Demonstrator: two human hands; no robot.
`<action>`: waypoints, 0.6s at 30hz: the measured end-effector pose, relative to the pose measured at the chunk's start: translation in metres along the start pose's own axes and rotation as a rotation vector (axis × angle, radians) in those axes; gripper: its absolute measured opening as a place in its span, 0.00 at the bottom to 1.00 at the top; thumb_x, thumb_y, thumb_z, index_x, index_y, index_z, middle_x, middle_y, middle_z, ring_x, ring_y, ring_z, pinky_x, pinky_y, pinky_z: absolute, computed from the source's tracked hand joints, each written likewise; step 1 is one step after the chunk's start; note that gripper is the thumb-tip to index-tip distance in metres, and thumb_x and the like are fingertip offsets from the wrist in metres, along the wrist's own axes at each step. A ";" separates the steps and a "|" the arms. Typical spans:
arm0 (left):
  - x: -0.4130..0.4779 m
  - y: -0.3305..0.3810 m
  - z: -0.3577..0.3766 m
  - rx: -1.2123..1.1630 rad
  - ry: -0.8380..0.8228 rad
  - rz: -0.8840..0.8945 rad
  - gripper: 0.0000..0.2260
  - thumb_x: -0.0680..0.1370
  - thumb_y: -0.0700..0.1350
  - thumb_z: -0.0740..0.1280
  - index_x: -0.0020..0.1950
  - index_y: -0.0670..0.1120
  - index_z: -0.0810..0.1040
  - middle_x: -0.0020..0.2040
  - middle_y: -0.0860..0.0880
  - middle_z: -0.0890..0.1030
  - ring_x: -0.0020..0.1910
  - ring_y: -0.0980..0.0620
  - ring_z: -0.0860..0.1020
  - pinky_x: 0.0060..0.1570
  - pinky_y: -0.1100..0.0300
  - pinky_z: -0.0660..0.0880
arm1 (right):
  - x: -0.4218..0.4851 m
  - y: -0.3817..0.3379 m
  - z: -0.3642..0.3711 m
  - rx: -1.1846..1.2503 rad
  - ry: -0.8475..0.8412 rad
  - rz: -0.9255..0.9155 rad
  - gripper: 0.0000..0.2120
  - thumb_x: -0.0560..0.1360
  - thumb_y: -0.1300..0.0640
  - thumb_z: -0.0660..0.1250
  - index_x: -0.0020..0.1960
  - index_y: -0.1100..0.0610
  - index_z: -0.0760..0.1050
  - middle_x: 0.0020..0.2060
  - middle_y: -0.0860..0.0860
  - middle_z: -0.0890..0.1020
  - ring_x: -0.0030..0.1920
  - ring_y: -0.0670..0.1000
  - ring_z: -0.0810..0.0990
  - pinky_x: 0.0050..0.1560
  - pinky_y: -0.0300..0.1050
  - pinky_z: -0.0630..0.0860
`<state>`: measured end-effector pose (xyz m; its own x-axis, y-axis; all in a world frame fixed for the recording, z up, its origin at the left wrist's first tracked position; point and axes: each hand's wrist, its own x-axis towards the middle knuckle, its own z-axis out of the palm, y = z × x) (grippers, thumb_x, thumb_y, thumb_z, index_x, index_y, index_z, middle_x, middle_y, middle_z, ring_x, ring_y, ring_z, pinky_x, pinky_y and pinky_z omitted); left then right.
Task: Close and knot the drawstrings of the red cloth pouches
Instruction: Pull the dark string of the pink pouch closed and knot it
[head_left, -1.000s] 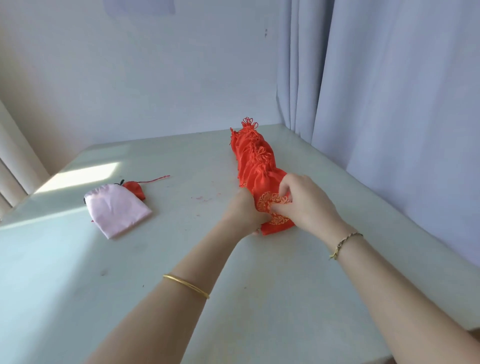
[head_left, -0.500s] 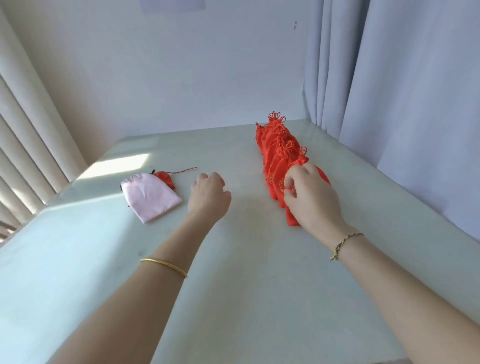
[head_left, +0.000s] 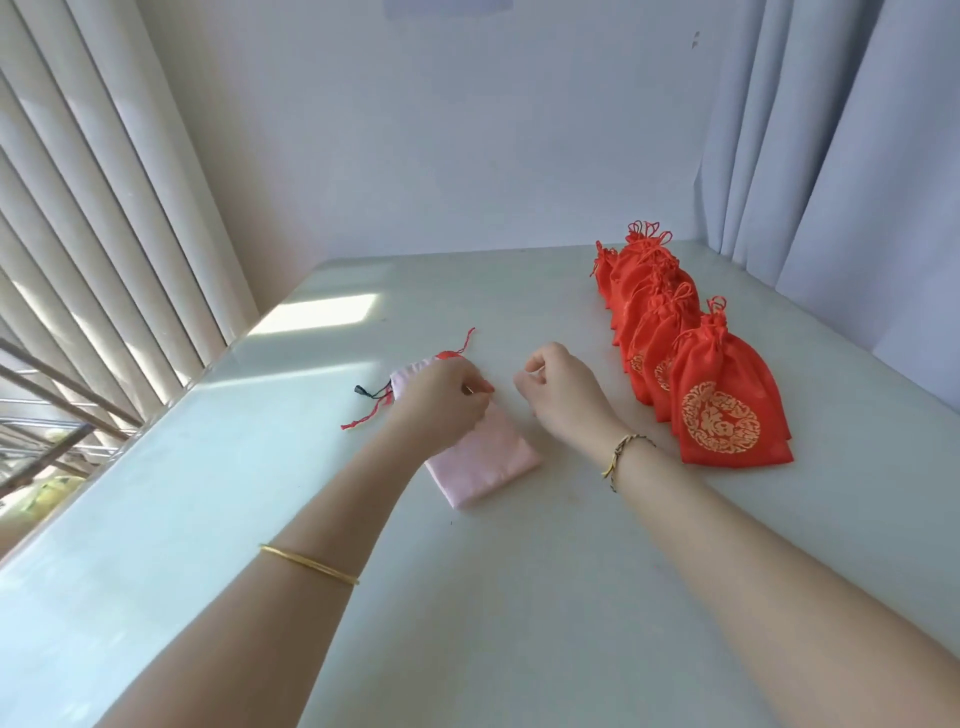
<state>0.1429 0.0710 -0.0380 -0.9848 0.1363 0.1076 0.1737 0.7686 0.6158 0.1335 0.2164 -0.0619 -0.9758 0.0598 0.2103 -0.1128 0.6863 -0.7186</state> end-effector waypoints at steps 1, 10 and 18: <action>0.003 -0.007 -0.002 0.077 0.088 -0.047 0.07 0.75 0.41 0.62 0.50 0.46 0.76 0.48 0.47 0.79 0.52 0.46 0.77 0.47 0.57 0.72 | 0.001 -0.003 0.004 -0.036 -0.039 0.023 0.13 0.75 0.53 0.60 0.53 0.61 0.71 0.46 0.56 0.79 0.49 0.58 0.77 0.46 0.47 0.71; 0.039 -0.049 -0.006 0.049 0.182 -0.356 0.20 0.74 0.48 0.66 0.61 0.40 0.65 0.60 0.41 0.69 0.62 0.40 0.67 0.49 0.53 0.67 | 0.020 -0.030 0.045 -0.100 -0.163 -0.037 0.13 0.68 0.63 0.64 0.30 0.56 0.62 0.27 0.50 0.68 0.33 0.55 0.68 0.27 0.44 0.59; 0.053 -0.055 -0.016 -0.344 0.362 -0.132 0.17 0.73 0.48 0.66 0.61 0.47 0.72 0.49 0.50 0.78 0.50 0.51 0.77 0.49 0.59 0.77 | 0.035 -0.023 0.054 0.325 0.031 -0.075 0.16 0.67 0.71 0.64 0.33 0.50 0.70 0.33 0.44 0.76 0.34 0.45 0.73 0.37 0.34 0.69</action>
<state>0.0811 0.0259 -0.0538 -0.9462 -0.2199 0.2374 0.0972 0.5065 0.8567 0.0915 0.1639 -0.0733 -0.9569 0.0435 0.2870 -0.2426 0.4229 -0.8731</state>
